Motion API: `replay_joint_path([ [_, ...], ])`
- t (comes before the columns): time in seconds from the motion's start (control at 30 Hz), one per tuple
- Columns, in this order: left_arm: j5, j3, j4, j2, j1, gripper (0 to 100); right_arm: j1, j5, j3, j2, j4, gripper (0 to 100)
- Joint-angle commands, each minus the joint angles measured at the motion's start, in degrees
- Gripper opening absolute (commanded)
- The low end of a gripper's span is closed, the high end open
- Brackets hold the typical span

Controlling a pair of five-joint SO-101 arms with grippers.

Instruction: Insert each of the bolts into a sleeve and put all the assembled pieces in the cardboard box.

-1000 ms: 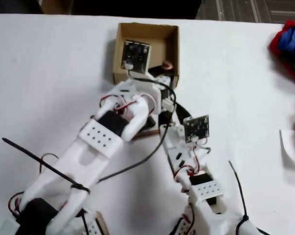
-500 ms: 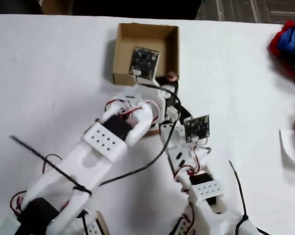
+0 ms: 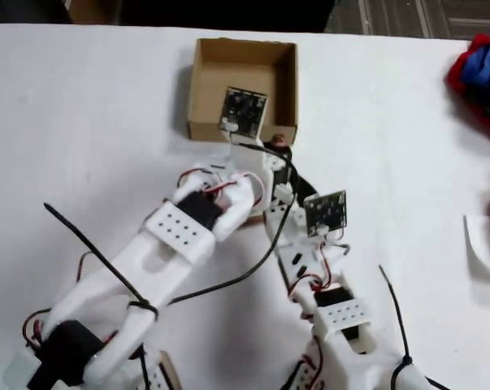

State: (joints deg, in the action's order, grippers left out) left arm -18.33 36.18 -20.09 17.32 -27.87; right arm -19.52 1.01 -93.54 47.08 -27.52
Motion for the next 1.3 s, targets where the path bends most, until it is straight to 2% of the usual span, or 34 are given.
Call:
replay_joint_path([
  [0.0, 3.0, -3.6, -0.2, 0.9, 1.4, 17, 0.5, 0.5, 2.5, 0.3, -1.4, 2.1],
  [0.4, 3.3, -3.1, -0.4, 6.2, 1.8, 16, 0.5, 0.5, 2.5, 0.3, -1.3, 2.1],
  [0.67, 3.7, -3.1, -8.0, 6.3, 1.2, 16, 0.5, 0.5, 2.5, 0.3, -1.2, 2.1],
  [0.8, 8.8, -2.9, -8.3, 6.2, 1.1, 16, 0.5, 0.5, 2.5, 0.3, -1.2, 2.1],
  [0.93, 9.7, -2.2, -8.4, 6.6, 0.7, 16, 0.5, 0.5, 2.5, 0.3, -1.2, 2.1],
  [1.1, 15.1, -2.7, -11.5, 6.8, 0.7, 16, 0.5, 0.5, 2.5, 0.3, -1.2, 2.1],
  [1.27, 15.6, -5.4, -12.0, 8.1, 3.7, 16, 0.5, 0.5, 2.5, -0.2, -0.6, 2.1],
])
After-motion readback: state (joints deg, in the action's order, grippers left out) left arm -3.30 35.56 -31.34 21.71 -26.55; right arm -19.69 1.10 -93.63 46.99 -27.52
